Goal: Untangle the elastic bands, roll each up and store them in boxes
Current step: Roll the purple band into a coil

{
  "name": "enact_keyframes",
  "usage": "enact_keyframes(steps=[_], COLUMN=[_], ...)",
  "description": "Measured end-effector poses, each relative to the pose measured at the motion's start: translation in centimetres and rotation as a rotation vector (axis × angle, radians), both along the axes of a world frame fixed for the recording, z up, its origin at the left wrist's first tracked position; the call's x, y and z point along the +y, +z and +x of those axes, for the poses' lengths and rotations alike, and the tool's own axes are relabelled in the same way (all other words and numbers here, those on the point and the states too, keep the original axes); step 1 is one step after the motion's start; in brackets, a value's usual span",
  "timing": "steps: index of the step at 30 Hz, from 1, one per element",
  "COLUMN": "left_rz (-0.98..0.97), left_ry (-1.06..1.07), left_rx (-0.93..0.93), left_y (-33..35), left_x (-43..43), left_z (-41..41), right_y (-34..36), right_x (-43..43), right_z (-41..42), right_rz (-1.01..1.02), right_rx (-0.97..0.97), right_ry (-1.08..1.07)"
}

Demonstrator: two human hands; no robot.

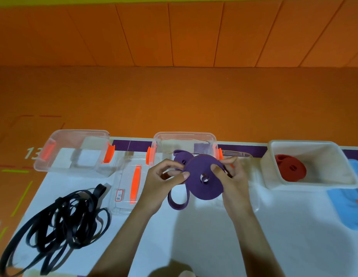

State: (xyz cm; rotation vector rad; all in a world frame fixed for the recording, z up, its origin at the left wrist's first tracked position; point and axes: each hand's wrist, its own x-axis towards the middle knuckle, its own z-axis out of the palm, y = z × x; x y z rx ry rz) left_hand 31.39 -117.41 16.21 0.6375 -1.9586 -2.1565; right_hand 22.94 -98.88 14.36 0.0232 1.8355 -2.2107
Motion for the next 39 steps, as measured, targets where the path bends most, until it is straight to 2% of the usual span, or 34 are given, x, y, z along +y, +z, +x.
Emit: enact_keyframes(steps=[3, 7, 11, 14, 18, 21, 23, 31, 35, 39], left_rz=[-0.011, -0.019, -0.052, -0.029, 0.074, 0.09, 0.07, 0.068, 0.142, 0.296], left_ry=[-0.013, -0.026, -0.041, -0.06, 0.062, 0.123, 0.127, 0.371, 0.457, 0.467], left_rx=[-0.005, -0.042, -0.064, -0.074, -0.079, -0.042, -0.027, -0.019, -0.007, -0.039], left_y=[-0.1, -0.1, -0.6, -1.1, -2.0, -2.2, -2.3, -3.4, -4.0, -4.0], left_x=[-0.4, 0.2, 0.6, 0.6, 1.0, 1.1, 1.1, 3.4, 3.8, 3.1], left_z=[-0.4, -1.1, -1.4, -1.2, -1.4, -2.0, -2.3, -2.7, -2.8, -3.4], right_y=[-0.2, -0.2, -0.5, -1.2, -1.3, -1.4, -1.5, -1.6, -2.0, -2.0], right_x=[0.8, 0.8, 0.5, 0.4, -0.3, -0.2, 0.1, -1.3, -2.8, -4.2], right_z=[-0.6, -0.7, -0.9, -1.1, -0.8, -0.9, -1.2, -2.1, -2.4, -3.2], right_rz=[-0.021, -0.01, 0.006, 0.012, -0.034, -0.154, -0.148, -0.037, -0.03, -0.12], right_rx=[-0.063, -0.038, 0.024, -0.004, -0.08, -0.233, -0.288, -0.197, -0.206, -0.268], right_ry=[0.144, 0.278, 0.194, 0.08, -0.015, 0.061, 0.117, -0.029, -0.102, -0.163])
